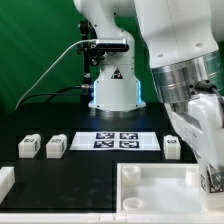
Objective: Assemble one leg
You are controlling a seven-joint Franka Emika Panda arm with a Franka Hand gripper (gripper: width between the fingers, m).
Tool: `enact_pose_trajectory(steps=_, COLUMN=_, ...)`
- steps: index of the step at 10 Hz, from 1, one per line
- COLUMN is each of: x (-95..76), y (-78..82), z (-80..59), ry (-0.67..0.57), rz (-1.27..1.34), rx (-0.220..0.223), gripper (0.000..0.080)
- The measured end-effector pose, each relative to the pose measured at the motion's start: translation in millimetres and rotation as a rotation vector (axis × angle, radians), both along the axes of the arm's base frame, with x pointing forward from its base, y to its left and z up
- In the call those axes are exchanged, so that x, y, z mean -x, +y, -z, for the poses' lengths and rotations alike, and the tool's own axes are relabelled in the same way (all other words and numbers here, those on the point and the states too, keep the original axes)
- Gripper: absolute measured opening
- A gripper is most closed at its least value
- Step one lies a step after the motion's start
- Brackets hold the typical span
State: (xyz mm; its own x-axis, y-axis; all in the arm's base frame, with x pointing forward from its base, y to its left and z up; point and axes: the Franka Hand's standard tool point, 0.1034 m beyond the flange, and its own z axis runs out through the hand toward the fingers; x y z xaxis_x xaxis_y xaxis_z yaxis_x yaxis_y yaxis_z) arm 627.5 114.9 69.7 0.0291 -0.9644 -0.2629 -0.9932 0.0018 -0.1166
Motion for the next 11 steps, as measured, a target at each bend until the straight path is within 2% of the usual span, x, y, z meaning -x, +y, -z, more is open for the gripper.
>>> enact_pose_trajectory(steps=1, x=0.7, y=3.6, z=0.0, ry=0.024, rz=0.082, rx=-0.009, gripper=0.0294)
enact_pose_trajectory(steps=3, x=1.0, y=3.4, z=0.5, ry=0.015, rz=0.045, rx=-0.004, gripper=0.0294)
enact_pose_trajectory(steps=4, x=1.0, y=3.5, z=0.5, ry=0.014, rz=0.041, rx=-0.004, gripper=0.0483)
enact_pose_trajectory(steps=5, x=1.6, y=3.1, z=1.0, ry=-0.001, rz=-0.020, rx=0.003, gripper=0.0483)
enact_pose_trajectory(steps=6, x=2.3, y=2.1, z=1.6, ry=-0.016, rz=-0.087, rx=0.010, gripper=0.0595)
enact_pose_trajectory(steps=7, x=1.4, y=0.9, z=0.9, ry=-0.043, rz=-0.180, rx=0.023, gripper=0.0632)
enact_pose_trajectory(steps=9, x=2.4, y=6.9, z=-1.4, ry=-0.102, rz=-0.539, rx=0.083, gripper=0.0647)
enact_pose_trajectory(steps=11, x=2.0, y=3.1, z=0.0, ry=-0.158, rz=-0.748, rx=0.108, gripper=0.0649)
